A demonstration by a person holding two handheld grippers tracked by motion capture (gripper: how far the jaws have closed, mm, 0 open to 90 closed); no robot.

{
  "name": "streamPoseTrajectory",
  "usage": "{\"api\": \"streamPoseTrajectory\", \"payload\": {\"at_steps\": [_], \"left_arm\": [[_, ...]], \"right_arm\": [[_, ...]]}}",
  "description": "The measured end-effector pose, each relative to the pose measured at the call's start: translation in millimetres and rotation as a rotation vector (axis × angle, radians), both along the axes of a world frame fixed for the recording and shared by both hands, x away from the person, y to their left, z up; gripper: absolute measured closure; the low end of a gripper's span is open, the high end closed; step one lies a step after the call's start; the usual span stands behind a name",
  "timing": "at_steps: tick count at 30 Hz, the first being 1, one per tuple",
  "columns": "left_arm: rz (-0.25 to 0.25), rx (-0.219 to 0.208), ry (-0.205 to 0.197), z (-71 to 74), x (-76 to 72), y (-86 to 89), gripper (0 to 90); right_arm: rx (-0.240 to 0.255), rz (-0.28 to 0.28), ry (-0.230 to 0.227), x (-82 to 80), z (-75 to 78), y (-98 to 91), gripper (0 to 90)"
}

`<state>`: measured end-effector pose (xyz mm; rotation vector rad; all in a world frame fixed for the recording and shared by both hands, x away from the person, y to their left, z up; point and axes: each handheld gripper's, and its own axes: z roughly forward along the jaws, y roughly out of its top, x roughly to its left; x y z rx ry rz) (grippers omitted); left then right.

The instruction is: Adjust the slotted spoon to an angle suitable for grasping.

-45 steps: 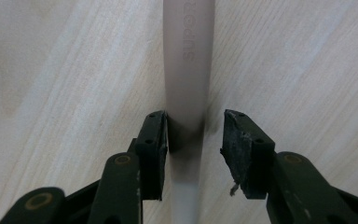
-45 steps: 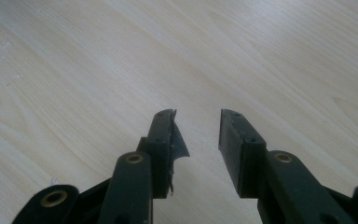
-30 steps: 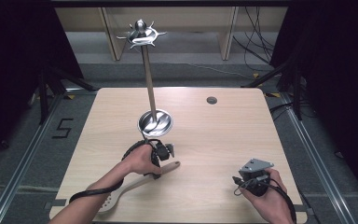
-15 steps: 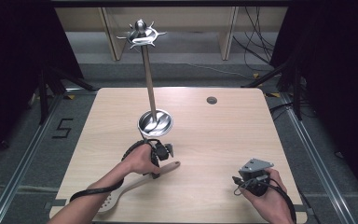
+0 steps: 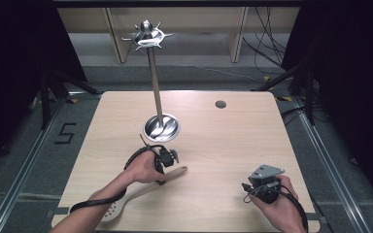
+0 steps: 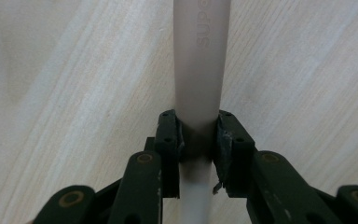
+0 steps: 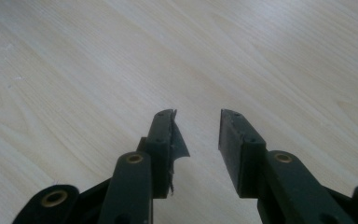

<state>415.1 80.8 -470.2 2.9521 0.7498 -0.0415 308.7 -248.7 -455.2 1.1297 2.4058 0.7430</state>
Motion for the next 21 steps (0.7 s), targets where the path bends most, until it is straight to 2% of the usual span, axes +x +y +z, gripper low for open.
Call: {"api": "streamPoseTrajectory", "payload": {"at_steps": [3,5,7,8,15,16,19,20,21], "left_arm": [[0.002,-0.001,-0.006,5.1,-1.4,1.7,72.0],[0.014,-0.029,-0.026,7.6,-2.8,4.7,72.0],[0.018,-0.034,-0.03,11.2,-3.5,7.1,72.0],[0.022,-0.045,-0.04,13.8,-4.4,9.4,72.0],[0.038,-0.101,-0.076,26.7,-9.9,19.6,72.1],[0.038,-0.103,-0.081,28.5,-9.9,21.2,72.1],[0.081,-0.145,-0.108,36.4,-10.8,28.2,72.1],[0.113,-0.18,-0.117,36.3,-12.4,29.0,72.1],[0.12,-0.197,-0.126,39.6,-12.7,32.0,72.1]], "right_arm": [[0.0,0.002,-0.001,0.3,-0.1,0.2,66.2],[0.001,0.001,-0.001,0.3,-0.1,0.1,66.2],[0.01,-0.014,0.005,-0.9,-0.4,1.3,66.2],[0.001,0.0,-0.002,0.2,0.1,0.1,66.2],[0.008,-0.012,0.008,-0.8,1.3,0.3,66.1],[0.0,-0.001,-0.004,-0.2,0.6,-0.4,66.1],[0.007,-0.012,0.008,-0.7,1.2,0.4,66.1],[0.001,-0.003,-0.002,-0.3,0.7,-0.1,66.1],[-0.001,-0.002,-0.004,-0.3,0.6,-0.1,66.1]]}}
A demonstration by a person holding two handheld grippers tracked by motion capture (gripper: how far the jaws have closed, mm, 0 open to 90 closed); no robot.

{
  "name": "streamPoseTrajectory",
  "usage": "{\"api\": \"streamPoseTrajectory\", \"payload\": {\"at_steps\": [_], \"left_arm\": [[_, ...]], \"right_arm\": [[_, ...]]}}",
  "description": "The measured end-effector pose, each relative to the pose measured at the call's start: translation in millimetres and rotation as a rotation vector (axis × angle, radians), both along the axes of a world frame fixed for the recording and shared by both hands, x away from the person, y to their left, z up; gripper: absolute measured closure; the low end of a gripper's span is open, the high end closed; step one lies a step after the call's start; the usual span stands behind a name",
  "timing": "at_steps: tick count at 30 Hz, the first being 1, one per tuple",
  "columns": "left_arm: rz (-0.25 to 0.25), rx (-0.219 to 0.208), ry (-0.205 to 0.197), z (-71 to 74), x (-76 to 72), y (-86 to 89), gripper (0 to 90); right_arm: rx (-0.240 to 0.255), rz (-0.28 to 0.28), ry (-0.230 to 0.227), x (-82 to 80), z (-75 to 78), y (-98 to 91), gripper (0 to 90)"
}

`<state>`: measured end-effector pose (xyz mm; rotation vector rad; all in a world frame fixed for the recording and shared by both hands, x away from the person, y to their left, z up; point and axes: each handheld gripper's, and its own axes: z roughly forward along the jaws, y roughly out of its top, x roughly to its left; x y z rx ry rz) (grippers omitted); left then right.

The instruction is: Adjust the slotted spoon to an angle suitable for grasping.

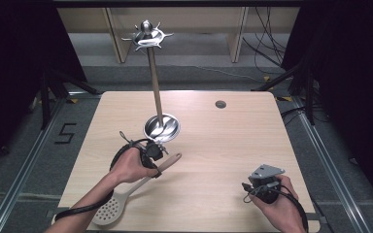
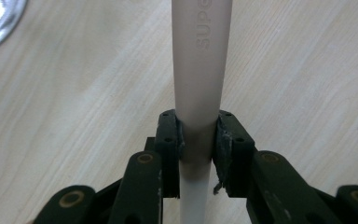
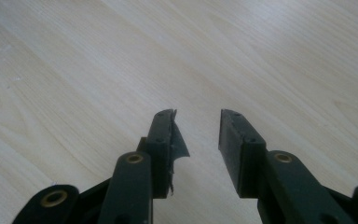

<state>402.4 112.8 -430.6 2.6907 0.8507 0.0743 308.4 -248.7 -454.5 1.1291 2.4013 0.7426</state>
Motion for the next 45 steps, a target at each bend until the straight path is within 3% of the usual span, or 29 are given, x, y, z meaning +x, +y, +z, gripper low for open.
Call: {"api": "streamPoseTrajectory", "payload": {"at_steps": [10,17,33,40,45], "left_arm": [[0.051,-0.107,-0.089,22.7,-6.9,24.4,72.2],[0.058,-0.133,-0.14,29.3,-11.3,31.3,72.1],[0.134,-0.228,-0.205,45.9,-14.0,51.1,72.2],[0.138,-0.23,-0.193,48.5,-12.6,56.9,72.2],[0.138,-0.234,-0.213,47.6,-12.8,55.2,72.2]], "right_arm": [[0.003,-0.002,0.0,0.0,-0.1,-0.5,66.1],[0.003,-0.002,-0.002,-0.1,0.1,-0.7,66.1],[0.018,-0.022,0.003,-1.6,-0.2,-2.9,66.1],[0.012,-0.014,0.002,-0.1,-0.9,-4.0,66.0],[0.027,-0.019,-0.013,-0.1,0.6,-4.5,66.1]]}}
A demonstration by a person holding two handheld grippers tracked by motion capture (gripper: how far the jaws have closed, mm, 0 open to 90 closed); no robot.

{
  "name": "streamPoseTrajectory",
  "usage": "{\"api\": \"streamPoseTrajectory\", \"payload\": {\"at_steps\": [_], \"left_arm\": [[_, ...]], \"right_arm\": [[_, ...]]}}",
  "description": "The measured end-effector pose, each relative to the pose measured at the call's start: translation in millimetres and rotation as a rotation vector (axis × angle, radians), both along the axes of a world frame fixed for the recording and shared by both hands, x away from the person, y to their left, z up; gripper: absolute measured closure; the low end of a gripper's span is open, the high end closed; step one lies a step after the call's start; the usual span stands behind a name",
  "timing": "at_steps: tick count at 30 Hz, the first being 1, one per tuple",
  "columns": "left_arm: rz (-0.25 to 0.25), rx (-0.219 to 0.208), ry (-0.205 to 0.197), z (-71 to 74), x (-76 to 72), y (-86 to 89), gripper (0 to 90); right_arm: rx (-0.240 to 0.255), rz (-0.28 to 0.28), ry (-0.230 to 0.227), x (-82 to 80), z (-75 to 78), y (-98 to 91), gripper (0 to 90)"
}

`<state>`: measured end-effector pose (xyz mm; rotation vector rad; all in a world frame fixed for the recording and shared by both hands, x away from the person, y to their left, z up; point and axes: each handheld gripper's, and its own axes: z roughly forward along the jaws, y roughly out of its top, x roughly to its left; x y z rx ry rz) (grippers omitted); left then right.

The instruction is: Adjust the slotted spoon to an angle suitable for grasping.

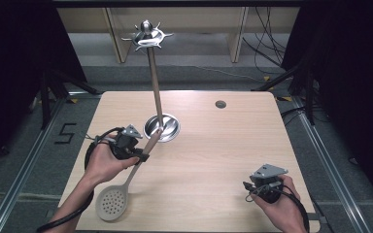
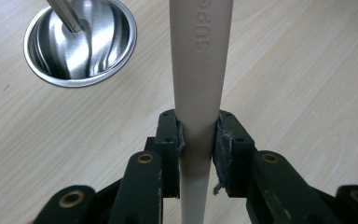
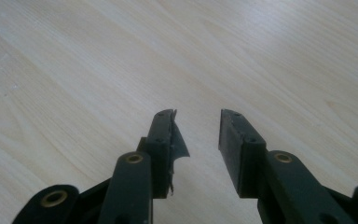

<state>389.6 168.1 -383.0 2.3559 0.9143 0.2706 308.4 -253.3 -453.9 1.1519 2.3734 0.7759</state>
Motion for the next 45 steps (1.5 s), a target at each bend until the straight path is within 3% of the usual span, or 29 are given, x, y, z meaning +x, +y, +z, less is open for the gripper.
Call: {"api": "streamPoseTrajectory", "payload": {"at_steps": [8,14,15,16,21,23,38,41,45], "left_arm": [[0.002,-0.004,0.003,6.3,-2.2,5.1,72.2],[0.018,-0.021,-0.021,9.9,-3.2,7.0,72.2],[0.015,-0.023,-0.008,11.0,-2.8,7.4,72.2],[-0.003,-0.004,-0.01,13.2,-2.1,8.8,72.2],[0.015,-0.025,-0.029,14.7,-2.5,11.5,72.2],[0.014,-0.022,-0.017,17.1,-2.9,13.7,72.2],[0.052,-0.067,-0.075,33.9,-5.1,29.4,72.2],[0.077,-0.099,-0.098,36.4,-5.7,31.9,72.2],[0.084,-0.11,-0.116,41.3,-5.9,37.1,72.2]], "right_arm": [[0.014,-0.006,-0.012,-0.5,1.4,-1.1,66.3],[0.025,-0.02,-0.005,-1.7,2.5,-1.9,66.3],[0.028,-0.023,-0.004,-2.2,2.6,-2.3,66.3],[0.024,-0.018,-0.017,-2.0,2.2,-3.3,66.3],[0.031,-0.024,-0.02,-2.6,2.7,-3.8,66.3],[0.028,-0.02,-0.026,-2.5,2.4,-4.1,66.3],[0.028,-0.017,-0.03,-2.5,2.7,-4.3,66.0],[0.024,-0.015,-0.028,-2.5,3.3,-4.5,65.9],[0.025,-0.018,-0.029,-2.2,3.3,-4.6,65.8]]}}
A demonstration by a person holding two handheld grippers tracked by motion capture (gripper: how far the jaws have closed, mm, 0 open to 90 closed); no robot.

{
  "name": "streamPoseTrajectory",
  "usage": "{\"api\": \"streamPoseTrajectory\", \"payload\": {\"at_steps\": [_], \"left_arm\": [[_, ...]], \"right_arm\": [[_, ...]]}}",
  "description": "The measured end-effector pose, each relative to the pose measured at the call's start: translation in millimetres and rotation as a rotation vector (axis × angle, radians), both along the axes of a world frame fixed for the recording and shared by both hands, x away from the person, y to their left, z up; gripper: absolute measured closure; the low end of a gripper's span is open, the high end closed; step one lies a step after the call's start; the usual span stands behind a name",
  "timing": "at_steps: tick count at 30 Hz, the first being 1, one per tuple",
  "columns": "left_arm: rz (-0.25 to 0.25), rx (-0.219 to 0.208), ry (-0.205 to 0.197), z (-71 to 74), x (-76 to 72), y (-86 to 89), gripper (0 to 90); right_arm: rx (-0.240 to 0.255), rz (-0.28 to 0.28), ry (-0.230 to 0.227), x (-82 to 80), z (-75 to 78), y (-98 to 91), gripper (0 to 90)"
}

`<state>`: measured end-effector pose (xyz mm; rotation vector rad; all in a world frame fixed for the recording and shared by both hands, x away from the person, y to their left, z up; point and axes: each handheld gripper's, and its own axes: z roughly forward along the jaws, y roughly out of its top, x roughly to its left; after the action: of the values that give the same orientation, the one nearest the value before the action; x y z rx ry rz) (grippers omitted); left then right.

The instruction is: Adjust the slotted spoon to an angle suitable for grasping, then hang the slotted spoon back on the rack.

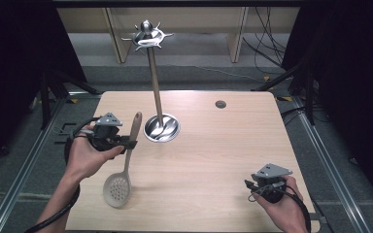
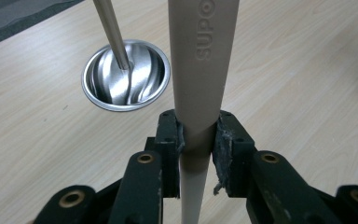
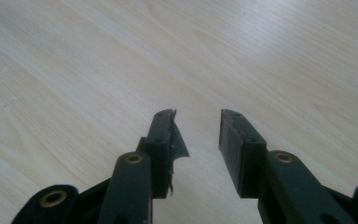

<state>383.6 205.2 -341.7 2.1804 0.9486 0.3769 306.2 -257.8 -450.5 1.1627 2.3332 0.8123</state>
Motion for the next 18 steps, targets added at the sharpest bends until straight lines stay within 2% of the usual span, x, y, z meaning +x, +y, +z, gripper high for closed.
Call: {"api": "streamPoseTrajectory", "payload": {"at_steps": [3,5,14,15,16,18], "left_arm": [[0.009,-0.007,-0.013,3.9,-0.2,3.5,72.2],[0.015,-0.014,-0.022,5.8,0.4,4.8,72.2],[0.051,-0.048,-0.065,14.3,3.1,7.8,72.2],[0.048,-0.049,-0.062,15.5,3.9,9.0,72.2],[0.055,-0.053,-0.068,15.9,3.8,8.9,72.2],[0.059,-0.057,-0.074,18.0,4.3,10.1,72.2]], "right_arm": [[0.002,0.001,-0.002,0.2,-0.5,0.0,65.8],[0.01,-0.011,0.016,-0.5,0.7,0.5,65.7],[0.0,-0.001,0.001,1.9,-0.1,0.6,65.7],[0.007,-0.012,0.016,1.1,0.8,1.7,65.7],[-0.003,0.004,-0.001,1.6,-0.2,0.7,65.7],[0.0,0.002,0.0,1.3,0.1,0.2,65.7]]}}
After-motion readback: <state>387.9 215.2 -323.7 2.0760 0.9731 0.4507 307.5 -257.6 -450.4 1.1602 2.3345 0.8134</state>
